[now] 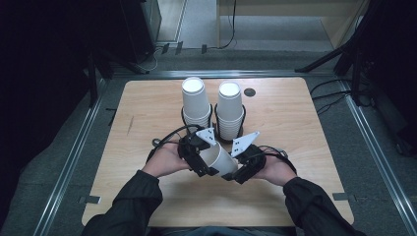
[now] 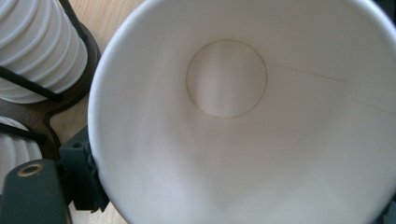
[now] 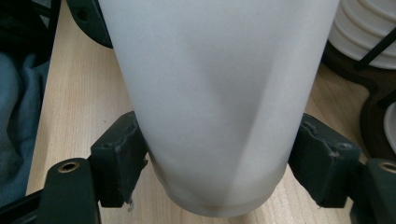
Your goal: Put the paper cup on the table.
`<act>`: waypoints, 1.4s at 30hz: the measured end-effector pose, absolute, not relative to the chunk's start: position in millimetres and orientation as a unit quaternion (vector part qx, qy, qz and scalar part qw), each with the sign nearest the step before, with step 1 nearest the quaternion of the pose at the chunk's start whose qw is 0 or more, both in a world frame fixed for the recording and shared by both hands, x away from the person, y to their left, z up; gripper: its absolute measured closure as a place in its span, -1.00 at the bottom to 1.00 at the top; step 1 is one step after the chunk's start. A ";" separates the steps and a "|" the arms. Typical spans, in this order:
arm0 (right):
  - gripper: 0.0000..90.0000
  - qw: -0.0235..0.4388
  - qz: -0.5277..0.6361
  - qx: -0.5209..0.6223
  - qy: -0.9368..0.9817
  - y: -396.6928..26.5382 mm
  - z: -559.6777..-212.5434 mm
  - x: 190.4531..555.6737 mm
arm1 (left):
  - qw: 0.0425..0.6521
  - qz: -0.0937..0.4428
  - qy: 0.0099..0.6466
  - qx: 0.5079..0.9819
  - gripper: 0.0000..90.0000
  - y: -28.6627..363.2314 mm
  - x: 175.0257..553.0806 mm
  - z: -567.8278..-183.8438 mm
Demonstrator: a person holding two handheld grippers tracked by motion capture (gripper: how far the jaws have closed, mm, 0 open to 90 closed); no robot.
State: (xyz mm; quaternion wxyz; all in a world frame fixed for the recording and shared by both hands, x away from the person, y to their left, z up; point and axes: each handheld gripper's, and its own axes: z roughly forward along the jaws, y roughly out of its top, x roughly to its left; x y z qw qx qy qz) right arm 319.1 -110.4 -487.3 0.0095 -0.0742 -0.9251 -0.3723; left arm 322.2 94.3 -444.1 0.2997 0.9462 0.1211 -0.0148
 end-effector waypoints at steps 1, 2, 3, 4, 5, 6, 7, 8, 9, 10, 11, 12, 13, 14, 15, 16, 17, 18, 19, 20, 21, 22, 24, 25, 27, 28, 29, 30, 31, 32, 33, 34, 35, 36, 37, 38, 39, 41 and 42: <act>-0.45 0.011 -0.371 -0.075 -0.925 -110.4 -487.3 319.2 | 0.305 -0.021 0.120 0.945 -0.84 94.8 322.2 -445.3; -0.45 0.011 -0.369 -0.075 -0.926 -110.7 -487.5 319.4 | 0.305 -0.023 0.122 0.944 -0.92 95.1 322.6 -445.8; -0.45 0.010 -0.365 -0.078 -0.928 -111.4 -487.6 320.0 | 0.307 -0.022 0.123 0.943 -1.00 95.7 323.0 -445.9; -0.45 0.010 -0.365 -0.081 -0.927 -112.4 -487.8 320.6 | 0.312 -0.017 0.124 0.942 -1.00 96.7 322.7 -445.4; -0.45 0.009 -0.366 -0.085 -0.927 -114.6 -487.3 321.5 | 0.318 -0.014 0.125 0.940 -1.00 97.7 322.8 -444.8; -0.45 0.009 -0.366 -0.085 -0.927 -114.6 -487.3 321.5 | 0.325 -0.018 0.128 0.937 -1.00 99.3 323.3 -443.7; -0.45 0.007 -0.368 -0.085 -0.926 -115.9 -486.4 322.1 | 0.333 -0.017 0.132 0.933 -1.00 101.8 324.1 -442.1; -0.45 0.005 -0.372 -0.088 -0.924 -117.8 -484.8 322.4 | 0.336 -0.014 0.135 0.932 -1.00 102.9 324.3 -441.4; -0.45 0.004 -0.375 -0.092 -0.922 -120.2 -482.8 322.8 | 0.341 -0.017 0.139 0.929 -1.00 104.6 324.6 -441.0; -0.45 0.004 -0.375 -0.092 -0.922 -120.2 -482.8 322.8 | 0.346 -0.025 0.140 0.927 -1.00 106.1 325.3 -440.7; -0.45 0.002 -0.381 -0.096 -0.920 -123.2 -480.8 323.7 | 0.357 -0.044 0.148 0.921 -1.00 109.0 326.6 -440.2; -0.45 0.002 -0.381 -0.096 -0.920 -123.2 -480.8 323.7 | 0.367 -0.046 0.154 0.916 -1.00 111.4 327.5 -439.7; -0.45 0.002 -0.383 -0.100 -0.918 -124.3 -479.9 323.9 | 0.372 -0.039 0.159 0.914 -1.00 113.6 328.0 -439.1; -0.45 0.004 -0.386 -0.101 -0.917 -125.4 -479.1 324.1 | 0.375 -0.037 0.164 0.912 -1.00 115.8 328.2 -438.6; -0.45 0.004 -0.391 -0.105 -0.915 -127.1 -477.5 324.2 | 0.378 -0.032 0.167 0.910 -1.00 118.3 328.0 -437.9; -0.45 0.004 -0.391 -0.105 -0.915 -127.1 -477.5 324.2 | 0.378 -0.032 0.167 0.910 -1.00 118.3 328.0 -437.9; -0.45 0.002 -0.393 -0.106 -0.913 -128.8 -476.5 324.4 | 0.382 -0.028 0.167 0.909 -1.00 120.3 327.8 -437.4; -0.45 0.002 -0.393 -0.106 -0.913 -128.8 -476.5 324.4 | 0.388 -0.029 0.168 0.906 -1.00 121.1 327.5 -437.5; -0.45 0.003 -0.395 -0.107 -0.912 -129.6 -475.9 324.4 | 0.393 -0.022 0.170 0.903 -1.00 123.0 326.9 -437.0; -0.45 0.002 -0.399 -0.110 -0.910 -131.2 -474.6 324.7 | 0.398 -0.018 0.173 0.901 -1.00 123.9 326.6 -437.0; -0.45 0.004 -0.405 -0.113 -0.907 -133.0 -473.1 325.0 | 0.400 -0.017 0.174 0.900 -1.00 124.6 326.7 -436.9; -0.45 0.004 -0.405 -0.113 -0.907 -133.0 -473.1 325.0 | 0.403 -0.013 0.177 0.898 -1.00 125.5 326.4 -436.9; -0.45 0.002 -0.412 -0.117 -0.904 -135.1 -471.3 325.3 | 0.413 -0.008 0.179 0.893 -1.00 127.4 326.1 -437.5; -0.45 0.007 -0.416 -0.117 -0.902 -136.4 -470.7 325.6 | 0.420 -0.007 0.182 0.889 -1.00 128.0 325.5 -437.9; -0.45 0.007 -0.422 -0.116 -0.899 -137.9 -470.0 325.2 | 0.441 -0.015 0.189 0.878 -1.00 129.6 324.9 -438.9; -0.45 0.008 -0.424 -0.115 -0.898 -138.6 -469.7 325.0 | 0.446 -0.015 0.193 0.874 -1.00 129.6 324.6 -439.2; -0.45 0.008 -0.426 -0.116 -0.897 -138.8 -469.5 324.7 | 0.451 -0.014 0.195 0.871 -1.00 129.0 324.0 -439.3; -0.45 0.008 -0.426 -0.115 -0.897 -139.1 -469.4 324.6 | 0.455 -0.014 0.195 0.869 -1.00 127.9 323.3 -439.4; -0.45 0.009 -0.429 -0.116 -0.896 -139.0 -469.5 324.5 | 0.461 -0.011 0.194 0.866 -1.00 125.9 322.1 -439.2; -0.45 0.011 -0.431 -0.116 -0.895 -138.6 -469.6 324.5 | 0.465 -0.011 0.192 0.864 -1.00 124.3 321.3 -439.2; -0.45 0.011 -0.432 -0.117 -0.894 -138.2 -469.8 324.4 | 0.469 -0.013 0.191 0.862 -1.00 122.2 320.4 -438.9; -0.45 0.012 -0.432 -0.117 -0.894 -137.5 -469.8 324.2 | 0.471 -0.013 0.192 0.861 -1.00 120.5 319.8 -438.7; -0.45 0.013 -0.433 -0.118 -0.894 -136.8 -469.8 324.0 | 0.473 -0.017 0.199 0.858 -1.00 117.8 319.2 -438.2; -0.45 0.017 -0.434 -0.117 -0.893 -135.6 -469.8 323.6 | 0.481 -0.022 0.200 0.853 -1.00 116.9 319.1 -438.3; -0.45 0.019 -0.437 -0.116 -0.892 -134.8 -469.6 323.2 | 0.493 -0.029 0.202 0.846 -1.00 116.2 319.4 -438.2; -0.45 0.024 -0.442 -0.115 -0.889 -133.7 -469.0 322.6 | 0.500 -0.032 0.203 0.841 -1.00 115.5 319.4 -438.1; -0.45 0.024 -0.447 -0.112 -0.887 -131.8 -467.8 321.6 | 0.504 -0.033 0.202 0.839 -1.00 114.8 319.3 -437.9; -0.45 0.026 -0.450 -0.112 -0.886 -131.1 -467.5 321.4 | 0.509 -0.028 0.201 0.836 -1.00 113.0 317.9 -437.6; -0.45 0.026 -0.450 -0.112 -0.885 -130.4 -467.5 321.0 | 0.511 -0.028 0.198 0.836 -0.97 112.7 317.1 -437.4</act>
